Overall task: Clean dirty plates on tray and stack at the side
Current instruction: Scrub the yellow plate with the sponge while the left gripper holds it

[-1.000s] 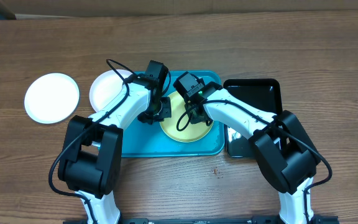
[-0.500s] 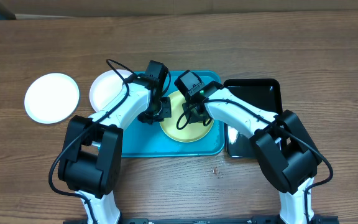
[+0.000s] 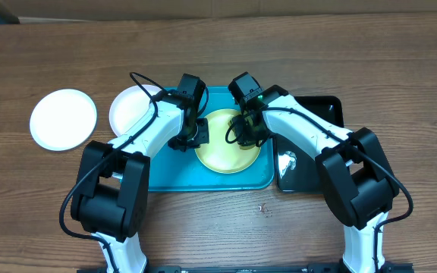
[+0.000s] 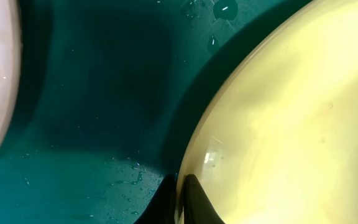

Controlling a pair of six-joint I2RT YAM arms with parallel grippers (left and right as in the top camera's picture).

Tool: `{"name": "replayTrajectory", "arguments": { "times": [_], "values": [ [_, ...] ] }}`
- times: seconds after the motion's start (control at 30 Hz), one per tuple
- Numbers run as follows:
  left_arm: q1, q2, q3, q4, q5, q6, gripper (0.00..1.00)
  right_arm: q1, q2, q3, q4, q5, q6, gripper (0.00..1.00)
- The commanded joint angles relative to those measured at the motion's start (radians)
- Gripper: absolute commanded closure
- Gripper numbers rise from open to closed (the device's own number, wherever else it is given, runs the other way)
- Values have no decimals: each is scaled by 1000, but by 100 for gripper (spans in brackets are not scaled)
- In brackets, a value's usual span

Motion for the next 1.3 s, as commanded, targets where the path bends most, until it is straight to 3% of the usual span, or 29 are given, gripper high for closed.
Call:
{"name": "replayTrajectory", "arguments": {
  "times": [0.0, 0.13, 0.23, 0.3, 0.7, 0.93, 1.27],
  "values": [
    [-1, 14, 0, -5, -8, 8, 95, -1, 8, 31, 0, -29, -1, 53],
    [-1, 14, 0, -6, -8, 8, 95, -2, 8, 30, 9, -26, 0, 57],
    [-1, 14, 0, -6, -8, 8, 95, -2, 8, 29, 19, 14, 0, 84],
    [-1, 14, 0, -6, -8, 8, 95, -2, 8, 28, 24, 47, 0, 93],
    [-1, 14, 0, -5, -8, 8, 95, -2, 10, -42, 71, 73, 1, 96],
    [-1, 14, 0, -5, -8, 8, 96, -2, 11, -122, 143, -79, 2, 96],
    [-1, 14, 0, -7, -8, 9, 96, -4, 11, -122, 102, -359, -34, 96]
  ]
}}
